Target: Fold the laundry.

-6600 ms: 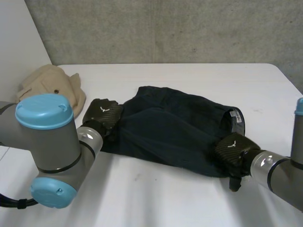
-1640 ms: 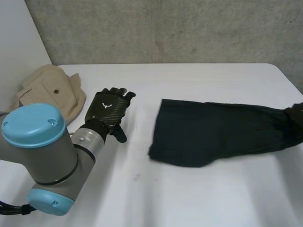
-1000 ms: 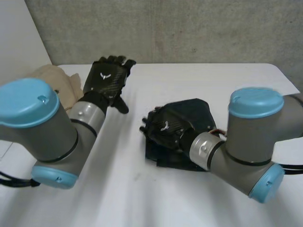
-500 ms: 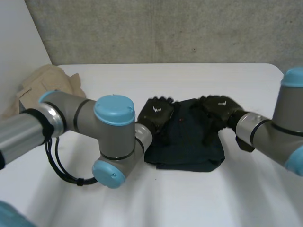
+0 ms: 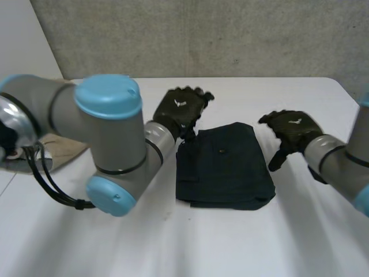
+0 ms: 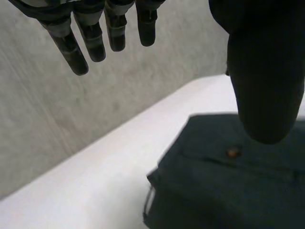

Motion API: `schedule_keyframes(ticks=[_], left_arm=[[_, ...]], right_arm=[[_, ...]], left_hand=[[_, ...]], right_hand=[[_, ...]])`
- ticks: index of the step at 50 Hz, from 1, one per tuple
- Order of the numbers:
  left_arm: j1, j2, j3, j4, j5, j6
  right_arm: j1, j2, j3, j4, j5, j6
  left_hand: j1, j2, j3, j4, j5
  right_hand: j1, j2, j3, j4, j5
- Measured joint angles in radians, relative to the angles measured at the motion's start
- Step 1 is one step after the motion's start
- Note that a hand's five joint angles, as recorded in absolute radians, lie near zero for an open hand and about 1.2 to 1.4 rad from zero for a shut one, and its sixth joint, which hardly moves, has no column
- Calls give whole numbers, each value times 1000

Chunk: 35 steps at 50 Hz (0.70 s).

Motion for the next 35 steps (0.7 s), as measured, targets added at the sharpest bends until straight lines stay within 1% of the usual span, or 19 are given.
schedule_keyframes(ticks=[3, 4, 5, 8, 12, 14, 15, 16, 17, 20, 25, 30, 35], left_arm=[[11, 62, -17, -23, 28, -1], [14, 76, -22, -31, 38, -2], [21, 99, -28, -47, 57, -3], [34, 145, -38, -83, 106, -6], [50, 216, -52, -132, 188, -14], [55, 238, -57, -144, 213, -19], [58, 257, -61, -153, 233, -26], [58, 257, -61, -153, 233, -26], [61, 275, -65, -158, 249, -35], [63, 290, -71, -161, 259, -46], [64, 294, -88, -157, 257, -57], [64, 291, -97, -154, 254, -60], [65, 286, -104, -151, 251, -61]], right_arm=[[-54, -63, 72, -11, -3, 83], [-58, -67, 78, -12, -4, 89], [-83, -88, 118, -13, -10, 123], [-109, -102, 172, -14, -22, 154], [-133, -106, 261, -14, -65, 181], [-137, -104, 283, -16, -86, 188], [-138, -98, 302, -19, -113, 199], [-138, -98, 302, -19, -113, 199], [-138, -84, 315, -24, -144, 216], [-136, -54, 317, -36, -180, 244], [-121, 6, 288, -71, -201, 280], [-95, 47, 254, -93, -193, 294], [-56, 102, 193, -119, -154, 321]], left_hand=[[0, 0, 0, 0, 0], [0, 0, 0, 0, 0], [0, 0, 0, 0, 0], [0, 0, 0, 0, 0], [0, 0, 0, 0, 0], [0, 0, 0, 0, 0], [0, 0, 0, 0, 0], [0, 0, 0, 0, 0], [0, 0, 0, 0, 0], [0, 0, 0, 0, 0], [0, 0, 0, 0, 0], [0, 0, 0, 0, 0], [0, 0, 0, 0, 0]], right_hand=[[0, 0, 0, 0, 0], [0, 0, 0, 0, 0], [0, 0, 0, 0, 0], [0, 0, 0, 0, 0], [0, 0, 0, 0, 0], [0, 0, 0, 0, 0], [0, 0, 0, 0, 0], [0, 0, 0, 0, 0], [0, 0, 0, 0, 0], [0, 0, 0, 0, 0], [4, 0, 2, 0, 0], [4, 0, 2, 0, 0], [38, 43, 70, 31, 37]])
